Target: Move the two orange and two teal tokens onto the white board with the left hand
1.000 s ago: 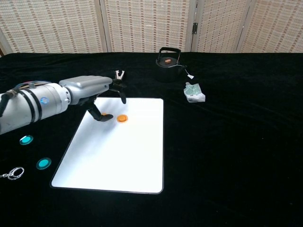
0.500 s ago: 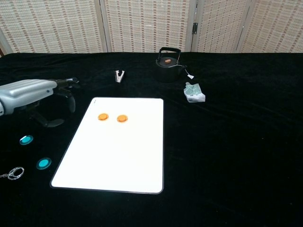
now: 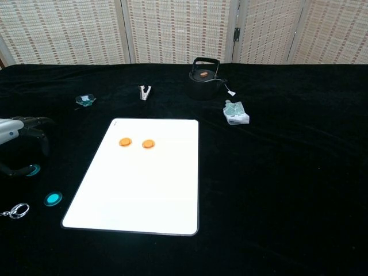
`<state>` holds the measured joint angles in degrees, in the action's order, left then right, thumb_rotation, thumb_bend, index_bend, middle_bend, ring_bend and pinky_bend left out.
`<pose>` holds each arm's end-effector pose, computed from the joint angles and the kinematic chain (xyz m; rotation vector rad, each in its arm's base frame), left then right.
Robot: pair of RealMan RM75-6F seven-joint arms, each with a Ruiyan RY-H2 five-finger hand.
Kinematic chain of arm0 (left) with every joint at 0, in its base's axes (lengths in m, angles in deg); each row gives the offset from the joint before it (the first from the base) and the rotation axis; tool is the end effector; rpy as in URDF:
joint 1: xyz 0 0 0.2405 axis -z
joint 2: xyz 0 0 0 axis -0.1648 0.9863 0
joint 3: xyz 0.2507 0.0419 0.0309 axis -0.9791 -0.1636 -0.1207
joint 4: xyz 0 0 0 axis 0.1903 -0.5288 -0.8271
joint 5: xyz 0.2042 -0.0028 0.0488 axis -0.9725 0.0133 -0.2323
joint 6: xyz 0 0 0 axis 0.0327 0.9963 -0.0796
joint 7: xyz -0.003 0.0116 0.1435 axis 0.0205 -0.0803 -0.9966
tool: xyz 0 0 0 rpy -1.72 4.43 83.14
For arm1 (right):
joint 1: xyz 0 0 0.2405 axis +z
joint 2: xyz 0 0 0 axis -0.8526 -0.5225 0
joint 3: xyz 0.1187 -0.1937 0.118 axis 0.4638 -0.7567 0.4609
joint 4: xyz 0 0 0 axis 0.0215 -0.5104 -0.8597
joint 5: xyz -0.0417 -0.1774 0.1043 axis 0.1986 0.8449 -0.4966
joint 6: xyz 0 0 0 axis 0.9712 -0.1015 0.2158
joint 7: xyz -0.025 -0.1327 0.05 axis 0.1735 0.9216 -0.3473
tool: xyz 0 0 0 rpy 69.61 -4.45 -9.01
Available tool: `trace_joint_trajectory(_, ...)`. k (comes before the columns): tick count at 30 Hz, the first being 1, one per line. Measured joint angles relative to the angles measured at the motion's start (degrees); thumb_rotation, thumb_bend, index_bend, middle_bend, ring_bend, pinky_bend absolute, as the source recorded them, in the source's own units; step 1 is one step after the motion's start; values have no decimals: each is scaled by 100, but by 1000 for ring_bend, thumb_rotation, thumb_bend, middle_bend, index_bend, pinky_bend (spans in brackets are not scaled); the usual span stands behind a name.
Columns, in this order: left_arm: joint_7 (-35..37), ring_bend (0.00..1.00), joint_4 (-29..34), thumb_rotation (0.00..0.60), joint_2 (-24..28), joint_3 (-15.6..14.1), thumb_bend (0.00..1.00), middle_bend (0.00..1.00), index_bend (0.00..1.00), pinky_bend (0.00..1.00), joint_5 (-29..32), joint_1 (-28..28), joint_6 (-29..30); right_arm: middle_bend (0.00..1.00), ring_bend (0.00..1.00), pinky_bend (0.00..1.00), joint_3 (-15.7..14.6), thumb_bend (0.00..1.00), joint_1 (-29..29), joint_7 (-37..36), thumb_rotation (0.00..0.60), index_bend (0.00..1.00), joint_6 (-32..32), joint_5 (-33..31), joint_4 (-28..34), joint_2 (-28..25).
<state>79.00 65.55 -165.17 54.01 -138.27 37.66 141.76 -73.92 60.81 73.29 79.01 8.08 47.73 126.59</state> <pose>-0.2811 0.2799 0.0258 -1.7790 -0.9747 -0.7568 -0.3222 -0.1633 0.1684 1.4045 -0.8971 0.9833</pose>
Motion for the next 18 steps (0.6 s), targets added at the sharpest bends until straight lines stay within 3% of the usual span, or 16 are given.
trace_joint_trajectory(18, 73, 0, -388, 600, -227, 90, 430, 74, 430, 0, -85, -174, -227, 1, 18, 0, -24, 511, -31, 38, 600, 0, 64, 26, 40, -11)
